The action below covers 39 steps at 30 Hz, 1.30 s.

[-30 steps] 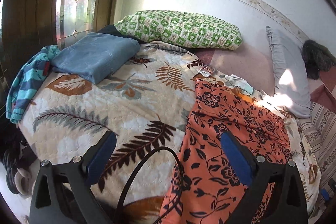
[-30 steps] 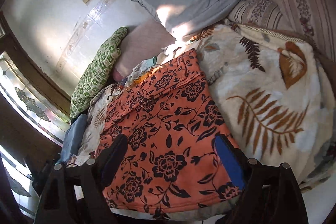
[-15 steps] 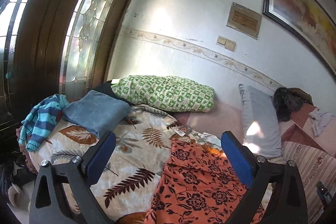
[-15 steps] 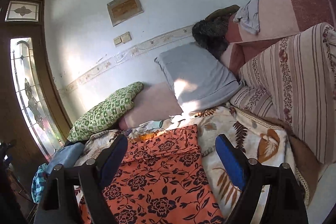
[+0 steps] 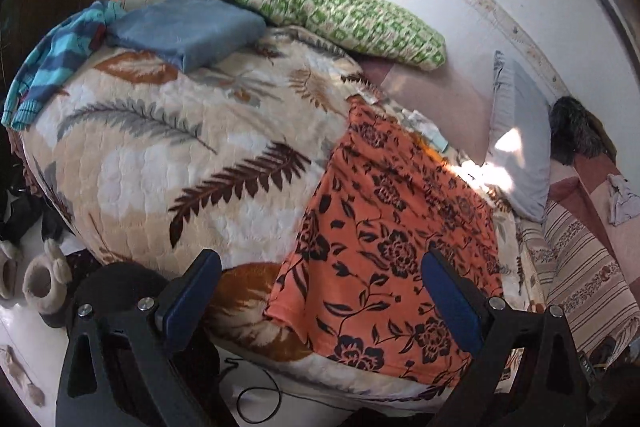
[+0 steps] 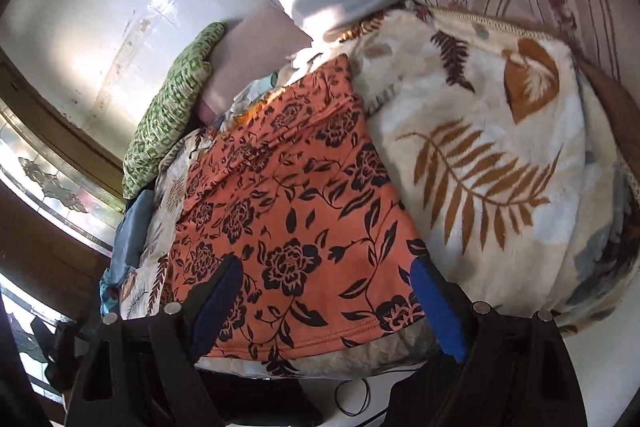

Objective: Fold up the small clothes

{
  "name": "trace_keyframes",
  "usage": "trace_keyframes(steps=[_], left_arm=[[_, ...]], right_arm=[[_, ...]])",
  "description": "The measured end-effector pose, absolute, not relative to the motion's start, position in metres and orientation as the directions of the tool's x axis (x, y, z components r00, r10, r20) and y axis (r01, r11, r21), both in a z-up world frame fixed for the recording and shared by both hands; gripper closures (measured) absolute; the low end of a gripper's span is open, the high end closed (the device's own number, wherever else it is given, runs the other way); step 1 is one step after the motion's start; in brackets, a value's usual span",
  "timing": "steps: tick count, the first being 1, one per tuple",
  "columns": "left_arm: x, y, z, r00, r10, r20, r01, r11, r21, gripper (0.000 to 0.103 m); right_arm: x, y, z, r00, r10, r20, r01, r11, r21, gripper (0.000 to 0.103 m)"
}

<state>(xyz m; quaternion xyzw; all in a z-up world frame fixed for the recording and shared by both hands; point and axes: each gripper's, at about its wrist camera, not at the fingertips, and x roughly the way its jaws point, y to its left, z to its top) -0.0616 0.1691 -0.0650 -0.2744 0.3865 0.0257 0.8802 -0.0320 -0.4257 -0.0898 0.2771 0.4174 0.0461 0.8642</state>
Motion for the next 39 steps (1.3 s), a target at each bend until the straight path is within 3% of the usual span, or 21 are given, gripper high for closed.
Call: trace_keyframes(steps=[5,8,15,32,34,35,36,37,38,39], left_arm=[[-0.045,0.162,-0.113,0.594,-0.175,-0.785,-0.29,0.864,-0.412,0.003],[-0.043,0.155,-0.119,0.575,-0.17,-0.8,-0.265,0.886,-0.379,0.003],[-0.031,0.142,-0.129,0.562,-0.182,-0.807,-0.191,0.92,-0.341,0.003],[-0.011,0.141,-0.155,0.489,-0.177,-0.854,-0.224,0.921,-0.319,0.003],[-0.01,0.139,-0.155,0.485,-0.177,-0.856,-0.219,0.923,-0.315,0.003],[-0.01,0.139,-0.155,0.484,-0.175,-0.857,-0.22,0.924,-0.313,0.004],[-0.009,0.139,-0.155,0.482,-0.178,-0.858,-0.221,0.923,-0.316,0.009],[-0.009,0.14,-0.155,0.478,-0.19,-0.858,-0.22,0.919,-0.326,0.016],[-0.008,0.141,-0.156,0.473,-0.201,-0.858,-0.22,0.916,-0.336,0.038],[-0.007,0.141,-0.158,0.459,-0.209,-0.863,-0.219,0.915,-0.338,0.067]], right_arm=[[-0.011,-0.442,-0.123,0.567,0.292,-0.77,0.235,0.839,0.49,0.015],[-0.012,-0.444,-0.126,0.574,0.289,-0.766,0.232,0.84,0.491,0.015],[-0.014,-0.44,-0.131,0.565,0.265,-0.782,0.224,0.863,0.454,0.015],[0.002,-0.453,-0.162,0.47,0.378,-0.798,0.22,0.825,0.521,0.016],[0.002,-0.45,-0.17,0.453,0.387,-0.803,0.223,0.823,0.522,0.02],[0.0,-0.448,-0.172,0.451,0.391,-0.802,0.225,0.82,0.527,0.036],[-0.001,-0.447,-0.172,0.453,0.391,-0.801,0.226,0.819,0.528,0.047],[-0.003,-0.446,-0.172,0.457,0.391,-0.799,0.225,0.818,0.529,0.049],[-0.004,-0.445,-0.17,0.46,0.394,-0.796,0.218,0.819,0.531,0.061],[-0.003,-0.444,-0.168,0.458,0.399,-0.794,0.21,0.82,0.533,0.072]])
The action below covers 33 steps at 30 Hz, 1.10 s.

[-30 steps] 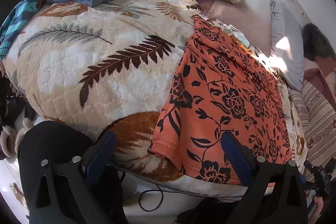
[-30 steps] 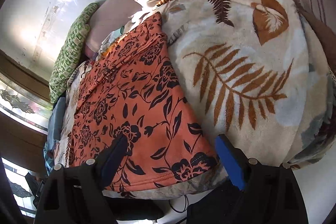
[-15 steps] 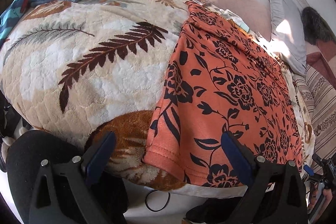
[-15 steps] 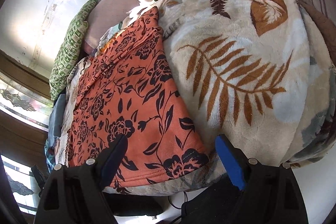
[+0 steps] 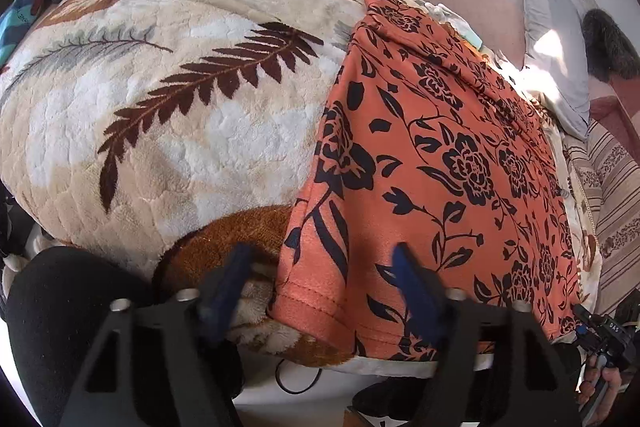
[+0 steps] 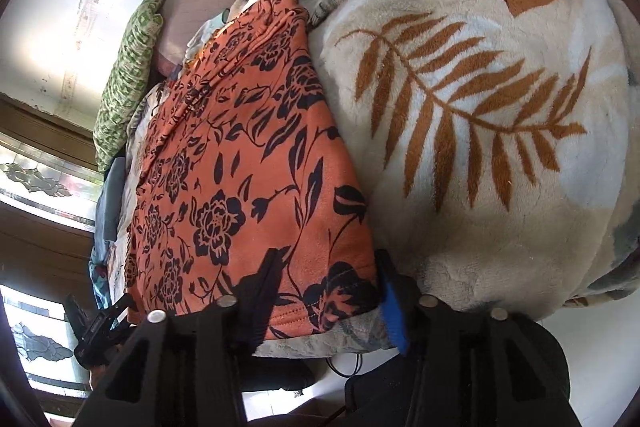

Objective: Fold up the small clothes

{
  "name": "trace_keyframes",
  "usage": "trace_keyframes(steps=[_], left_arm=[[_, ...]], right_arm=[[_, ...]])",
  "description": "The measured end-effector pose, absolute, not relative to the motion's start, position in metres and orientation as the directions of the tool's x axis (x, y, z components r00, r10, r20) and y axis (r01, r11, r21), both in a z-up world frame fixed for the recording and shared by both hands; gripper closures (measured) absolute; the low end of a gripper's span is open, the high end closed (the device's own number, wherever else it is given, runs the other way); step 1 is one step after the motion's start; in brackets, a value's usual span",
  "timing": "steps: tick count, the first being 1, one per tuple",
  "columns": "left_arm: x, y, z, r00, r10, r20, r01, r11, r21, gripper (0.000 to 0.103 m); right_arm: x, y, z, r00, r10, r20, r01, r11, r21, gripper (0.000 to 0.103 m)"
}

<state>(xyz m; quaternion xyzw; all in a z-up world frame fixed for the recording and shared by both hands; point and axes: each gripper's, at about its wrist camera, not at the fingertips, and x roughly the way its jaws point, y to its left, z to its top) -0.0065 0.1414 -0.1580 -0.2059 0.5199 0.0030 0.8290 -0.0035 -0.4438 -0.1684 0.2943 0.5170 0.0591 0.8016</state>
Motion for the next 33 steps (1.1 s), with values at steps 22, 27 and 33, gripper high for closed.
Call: trace_keyframes(steps=[22,27,33], left_arm=[[-0.007,0.143,-0.122,0.54,-0.187,-0.82,-0.181,0.926,-0.331,0.097],[0.007,0.143,-0.086,0.611,-0.193,-0.767,-0.158,0.92,-0.358,0.097],[0.041,0.149,-0.049,0.672,-0.197,-0.714,-0.142,0.912,-0.385,0.097]], right_arm=[[-0.002,-0.453,-0.144,0.556,0.534,-0.637,0.177,0.673,0.718,0.094],[0.007,-0.462,-0.123,0.623,0.58,-0.525,0.138,0.579,0.804,0.094],[0.036,-0.47,-0.1,0.684,0.603,-0.41,0.081,0.496,0.864,0.094]])
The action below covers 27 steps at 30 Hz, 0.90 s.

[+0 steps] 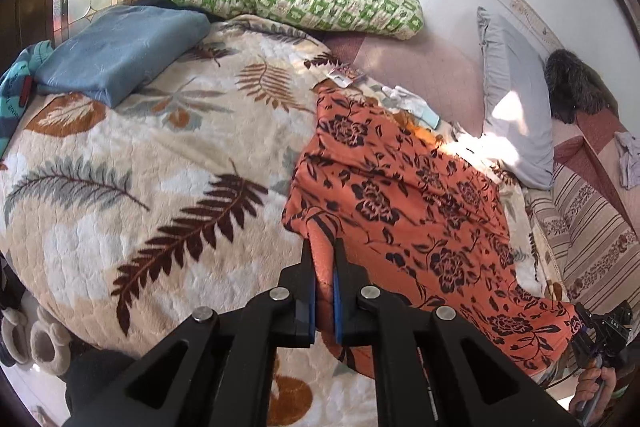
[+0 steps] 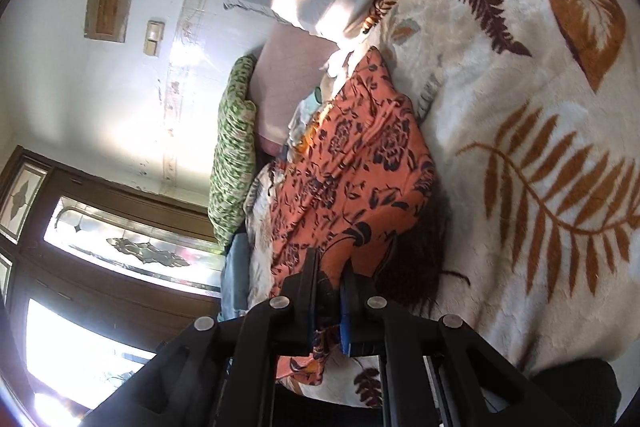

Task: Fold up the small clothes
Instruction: 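Lift the hem with both grippers and fold it toward the neckline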

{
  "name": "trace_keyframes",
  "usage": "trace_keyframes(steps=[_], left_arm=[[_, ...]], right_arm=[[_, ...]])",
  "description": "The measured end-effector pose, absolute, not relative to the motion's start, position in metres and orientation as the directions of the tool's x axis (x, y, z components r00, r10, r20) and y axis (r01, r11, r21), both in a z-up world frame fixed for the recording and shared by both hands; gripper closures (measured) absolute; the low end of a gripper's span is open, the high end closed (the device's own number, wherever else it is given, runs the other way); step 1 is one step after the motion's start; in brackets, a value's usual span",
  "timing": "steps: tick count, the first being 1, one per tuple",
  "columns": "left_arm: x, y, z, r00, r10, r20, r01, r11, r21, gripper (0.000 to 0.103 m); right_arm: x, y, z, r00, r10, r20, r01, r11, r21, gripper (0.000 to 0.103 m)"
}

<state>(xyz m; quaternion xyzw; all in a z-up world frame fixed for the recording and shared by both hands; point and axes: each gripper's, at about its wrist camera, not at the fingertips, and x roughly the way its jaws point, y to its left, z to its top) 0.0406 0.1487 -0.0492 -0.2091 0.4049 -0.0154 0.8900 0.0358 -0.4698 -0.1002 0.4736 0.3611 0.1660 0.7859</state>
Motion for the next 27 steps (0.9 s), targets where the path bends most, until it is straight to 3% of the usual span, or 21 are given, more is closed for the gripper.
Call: trace_keyframes(steps=[10,14,16,17,18,20,22,23,24,27], left_arm=[[0.193,0.141,-0.013,0.728,-0.15,-0.669,-0.11,0.938,-0.33,0.097],[0.303,0.129,-0.031,0.706,-0.116,-0.699,-0.144,0.943,-0.301,0.093],[0.366,0.123,-0.056,0.671,-0.099,-0.735,-0.177,0.941,-0.287,0.092],[0.393,0.12,-0.072,0.634,-0.087,-0.769,-0.191,0.945,-0.265,0.085],[0.414,0.117,-0.09,0.571,-0.08,-0.817,-0.204,0.95,-0.236,0.072],[0.43,0.114,-0.113,0.478,-0.046,-0.877,-0.226,0.959,-0.173,0.063],[0.419,0.119,-0.113,0.536,-0.031,-0.844,-0.207,0.964,-0.167,0.05],[0.412,0.124,-0.109,0.566,-0.002,-0.824,-0.22,0.963,-0.154,0.037],[0.404,0.13,-0.103,0.597,0.023,-0.802,-0.239,0.959,-0.151,0.032],[0.377,0.15,-0.088,0.655,0.019,-0.755,-0.256,0.946,-0.198,0.032]], right_arm=[[0.194,-0.485,-0.059,0.73,0.587,-0.351,0.02,0.494,0.869,0.094],[0.297,-0.484,-0.086,0.726,0.551,-0.411,0.131,0.476,0.87,0.091],[0.348,-0.483,-0.115,0.708,0.523,-0.474,0.196,0.499,0.844,0.082],[0.366,-0.484,-0.129,0.701,0.476,-0.531,0.256,0.527,0.811,0.059],[0.378,-0.485,-0.143,0.68,0.439,-0.588,0.322,0.541,0.777,0.024],[0.38,-0.487,-0.157,0.684,0.419,-0.597,0.358,0.521,0.775,0.022],[0.371,-0.486,-0.148,0.712,0.394,-0.581,0.305,0.571,0.762,0.022],[0.365,-0.485,-0.14,0.72,0.366,-0.59,0.283,0.621,0.731,0.022],[0.359,-0.484,-0.133,0.722,0.359,-0.592,0.255,0.657,0.709,0.022],[0.338,-0.473,-0.121,0.689,0.37,-0.623,0.199,0.73,0.654,0.022]])
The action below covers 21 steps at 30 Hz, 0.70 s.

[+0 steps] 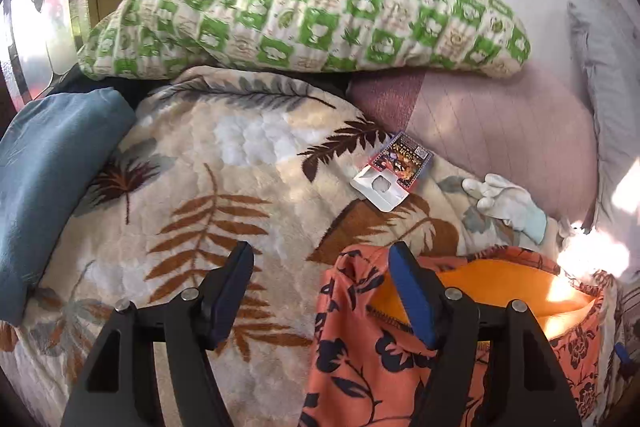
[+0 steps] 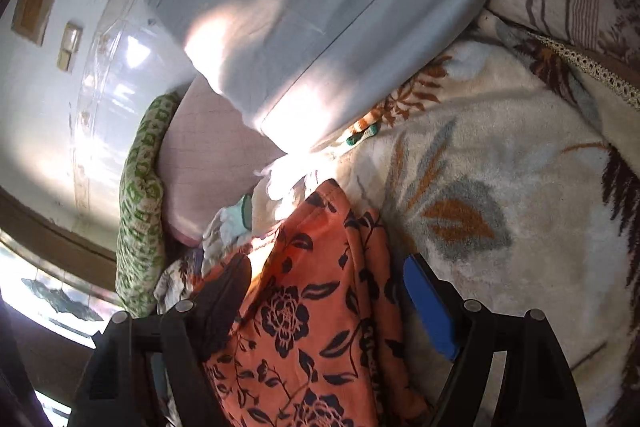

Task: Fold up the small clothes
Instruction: 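Lift the hem with both grippers and fold it toward the neckline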

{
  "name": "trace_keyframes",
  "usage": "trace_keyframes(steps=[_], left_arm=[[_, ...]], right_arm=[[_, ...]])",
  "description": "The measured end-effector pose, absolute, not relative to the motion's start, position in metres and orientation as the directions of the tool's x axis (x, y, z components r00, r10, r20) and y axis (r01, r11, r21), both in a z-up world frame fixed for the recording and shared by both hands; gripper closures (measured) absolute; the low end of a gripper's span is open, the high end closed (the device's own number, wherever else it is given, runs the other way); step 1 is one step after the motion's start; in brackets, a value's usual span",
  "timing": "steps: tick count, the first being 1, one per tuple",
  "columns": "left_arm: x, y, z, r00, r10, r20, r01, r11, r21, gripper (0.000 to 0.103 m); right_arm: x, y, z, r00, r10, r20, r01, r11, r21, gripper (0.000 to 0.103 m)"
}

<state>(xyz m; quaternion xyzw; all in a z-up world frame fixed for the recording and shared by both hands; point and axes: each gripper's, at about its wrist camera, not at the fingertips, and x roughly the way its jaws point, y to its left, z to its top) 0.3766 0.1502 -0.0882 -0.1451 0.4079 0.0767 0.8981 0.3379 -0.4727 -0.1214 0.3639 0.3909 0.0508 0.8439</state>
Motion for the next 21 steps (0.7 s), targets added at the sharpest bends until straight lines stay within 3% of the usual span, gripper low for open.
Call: trace_keyframes(steps=[4,6,10,21], left_arm=[[0.312,0.168,-0.09,0.672,-0.009,-0.74,-0.235,0.946,-0.225,0.024],[0.289,0.167,-0.105,0.63,-0.048,-0.775,-0.193,0.957,-0.216,0.023],[0.276,0.15,-0.132,0.564,-0.139,-0.814,-0.124,0.96,-0.249,0.023],[0.318,0.118,-0.168,0.43,-0.272,-0.861,-0.019,0.951,-0.309,0.023]], right_arm=[[0.304,-0.459,-0.135,0.607,0.326,-0.725,0.19,0.826,0.531,0.022],[0.288,-0.457,-0.154,0.55,0.363,-0.752,0.192,0.821,0.538,0.022],[0.278,-0.445,-0.172,0.505,0.476,-0.72,0.154,0.771,0.618,0.022],[0.3,-0.435,-0.182,0.462,0.472,-0.751,0.141,0.797,0.587,0.022]])
